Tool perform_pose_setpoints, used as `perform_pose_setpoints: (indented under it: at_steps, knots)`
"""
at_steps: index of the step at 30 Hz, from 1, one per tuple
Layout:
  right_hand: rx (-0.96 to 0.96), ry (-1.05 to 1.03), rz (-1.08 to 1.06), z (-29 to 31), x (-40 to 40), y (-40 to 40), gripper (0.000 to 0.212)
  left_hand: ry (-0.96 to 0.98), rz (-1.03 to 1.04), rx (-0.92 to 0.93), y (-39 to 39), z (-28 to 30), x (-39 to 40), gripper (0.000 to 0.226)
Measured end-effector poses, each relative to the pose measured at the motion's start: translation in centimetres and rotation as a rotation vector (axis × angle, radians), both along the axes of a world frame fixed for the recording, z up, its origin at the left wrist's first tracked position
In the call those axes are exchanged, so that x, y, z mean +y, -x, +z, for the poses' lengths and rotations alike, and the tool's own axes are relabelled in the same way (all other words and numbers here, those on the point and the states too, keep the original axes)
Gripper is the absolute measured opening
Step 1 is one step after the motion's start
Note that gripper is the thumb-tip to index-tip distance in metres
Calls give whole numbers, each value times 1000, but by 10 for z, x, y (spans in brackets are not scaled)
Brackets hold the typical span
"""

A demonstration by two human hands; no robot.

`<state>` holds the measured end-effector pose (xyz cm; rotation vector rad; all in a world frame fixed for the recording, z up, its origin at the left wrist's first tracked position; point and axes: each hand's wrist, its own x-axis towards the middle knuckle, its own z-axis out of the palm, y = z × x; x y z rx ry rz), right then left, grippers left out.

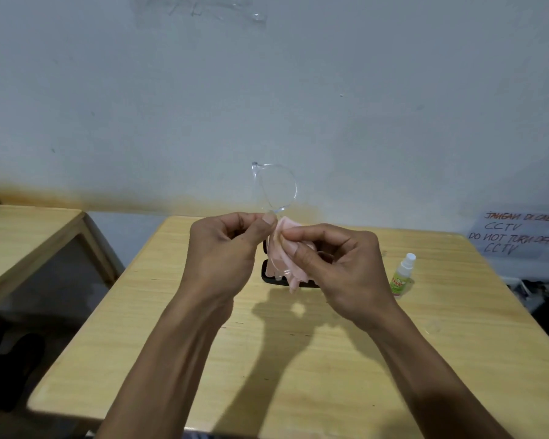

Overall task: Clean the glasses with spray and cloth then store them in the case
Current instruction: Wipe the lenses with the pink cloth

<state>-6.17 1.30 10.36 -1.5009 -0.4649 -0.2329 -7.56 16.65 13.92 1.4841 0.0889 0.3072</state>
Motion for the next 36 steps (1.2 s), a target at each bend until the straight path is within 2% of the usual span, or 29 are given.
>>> perform_pose_setpoints:
  at_steps: [11, 19, 25, 32, 36]
  knots:
    - [-61, 109, -98, -5, 8, 4, 9, 109, 122, 13, -1, 3, -2, 14]
    - [-27, -86, -103, 1, 20, 4, 14, 154, 59, -16, 7, 5, -20, 22]
    - [-46, -15, -76, -7, 11, 8, 23, 147, 139, 23, 0, 2, -11, 16]
    - [3, -137, -24, -5, 8, 9, 14, 188, 121, 31, 5, 4, -23, 22]
    - [83, -223, -46, -1, 16, 7, 16, 167, 61, 31, 11, 4, -33, 21]
